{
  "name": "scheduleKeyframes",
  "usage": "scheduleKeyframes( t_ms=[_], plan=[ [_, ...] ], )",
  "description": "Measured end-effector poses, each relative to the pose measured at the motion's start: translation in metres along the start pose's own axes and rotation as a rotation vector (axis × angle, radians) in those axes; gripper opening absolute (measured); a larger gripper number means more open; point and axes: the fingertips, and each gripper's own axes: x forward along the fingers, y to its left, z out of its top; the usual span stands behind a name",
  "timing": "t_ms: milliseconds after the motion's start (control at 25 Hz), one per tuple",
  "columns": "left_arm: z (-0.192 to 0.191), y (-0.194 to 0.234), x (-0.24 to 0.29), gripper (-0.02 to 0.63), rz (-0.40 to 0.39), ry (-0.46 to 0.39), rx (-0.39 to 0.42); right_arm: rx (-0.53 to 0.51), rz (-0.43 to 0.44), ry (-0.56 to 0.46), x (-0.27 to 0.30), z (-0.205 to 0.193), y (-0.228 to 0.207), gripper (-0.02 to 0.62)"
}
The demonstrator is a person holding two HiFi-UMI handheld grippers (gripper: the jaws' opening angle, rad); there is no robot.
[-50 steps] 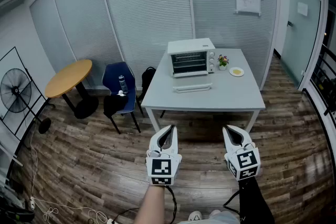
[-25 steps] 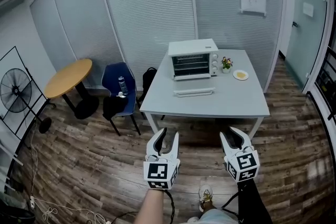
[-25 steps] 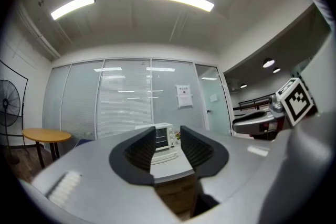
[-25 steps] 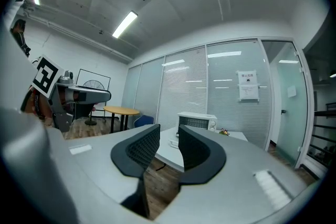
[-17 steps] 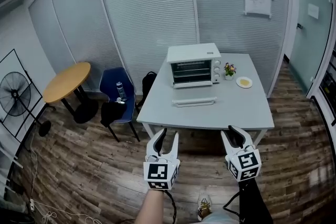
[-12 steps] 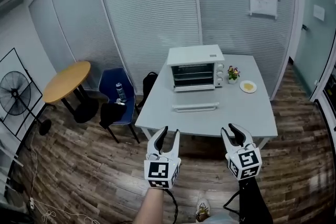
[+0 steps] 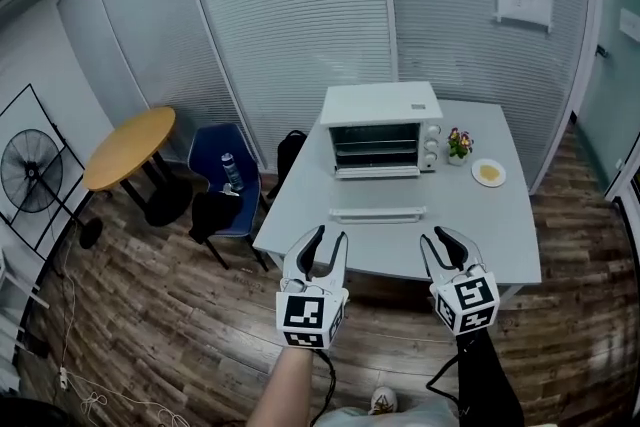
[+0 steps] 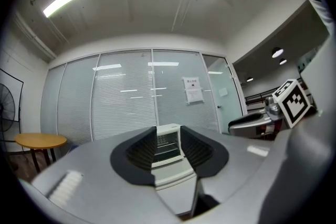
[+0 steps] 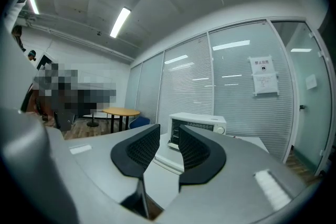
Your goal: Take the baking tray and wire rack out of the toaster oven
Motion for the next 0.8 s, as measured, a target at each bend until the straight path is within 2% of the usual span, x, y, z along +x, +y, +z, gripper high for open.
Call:
scheduleKeyframes(
  t_ms=[360, 800],
  plan=[
    [0.002, 0.018, 0.042, 0.153, -0.002, -0.001, 0.012, -0.004, 0.040, 0.002, 0.048, 0.002, -0.006, 0.092],
    [-0.031, 0.051, 0.135, 0.153, -0.062, 0.016, -0.018, 0.015, -0.014, 0.028, 0.129, -0.013, -0.050, 0.092]
  ],
)
